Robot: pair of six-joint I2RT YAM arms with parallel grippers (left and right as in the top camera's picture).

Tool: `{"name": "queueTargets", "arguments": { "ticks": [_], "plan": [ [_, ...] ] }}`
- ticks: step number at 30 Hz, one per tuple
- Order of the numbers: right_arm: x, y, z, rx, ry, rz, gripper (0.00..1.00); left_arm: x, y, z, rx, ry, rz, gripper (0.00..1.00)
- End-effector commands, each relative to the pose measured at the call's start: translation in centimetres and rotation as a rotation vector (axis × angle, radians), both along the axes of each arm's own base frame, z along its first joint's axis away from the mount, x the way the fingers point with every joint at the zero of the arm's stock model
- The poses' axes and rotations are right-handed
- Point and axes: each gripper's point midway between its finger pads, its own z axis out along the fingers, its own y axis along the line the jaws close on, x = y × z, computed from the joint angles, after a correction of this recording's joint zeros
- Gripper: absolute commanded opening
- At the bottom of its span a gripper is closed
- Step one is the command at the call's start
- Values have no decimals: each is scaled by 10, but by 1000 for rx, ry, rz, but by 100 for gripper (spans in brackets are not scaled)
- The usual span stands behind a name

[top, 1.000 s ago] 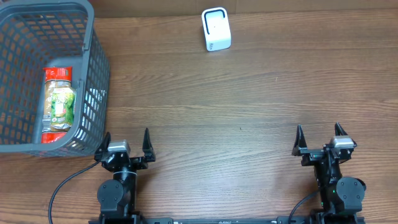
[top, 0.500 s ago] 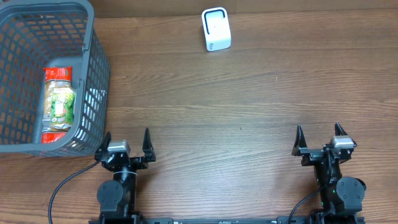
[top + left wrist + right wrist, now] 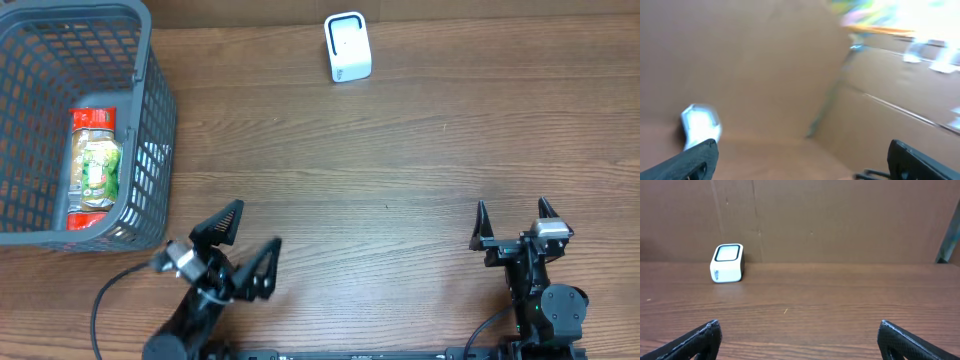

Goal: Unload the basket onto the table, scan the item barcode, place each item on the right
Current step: 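Reach the left gripper into the basket and grasp the green-yellow snack bag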

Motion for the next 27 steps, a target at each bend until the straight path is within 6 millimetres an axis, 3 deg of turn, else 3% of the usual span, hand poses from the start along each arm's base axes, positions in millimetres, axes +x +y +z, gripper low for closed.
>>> {"name": "queueTargets", "arguments": {
  "ticks": [1,9,15,19,23,27],
  "plan": [
    [0,-2,-1,-5,-7,-12,100,-21,-14,19,50,-82,-87,100],
    [0,-2,-1,-4,-7,-12,100,-31,-8,63,214,-83,38,100],
    [0,-2,-1,-5,-7,-12,100,-15,32,94,268,121,315,100],
    [0,-2,-1,-5,-7,-12,100,-16,35,122,272,109,333,100],
    [0,-2,-1,-4,-7,-12,100,-11,52,145,322,27,469,100],
    [0,-2,-1,-5,-7,-12,100,10,93,147,288,90,704,100]
  ]
}}
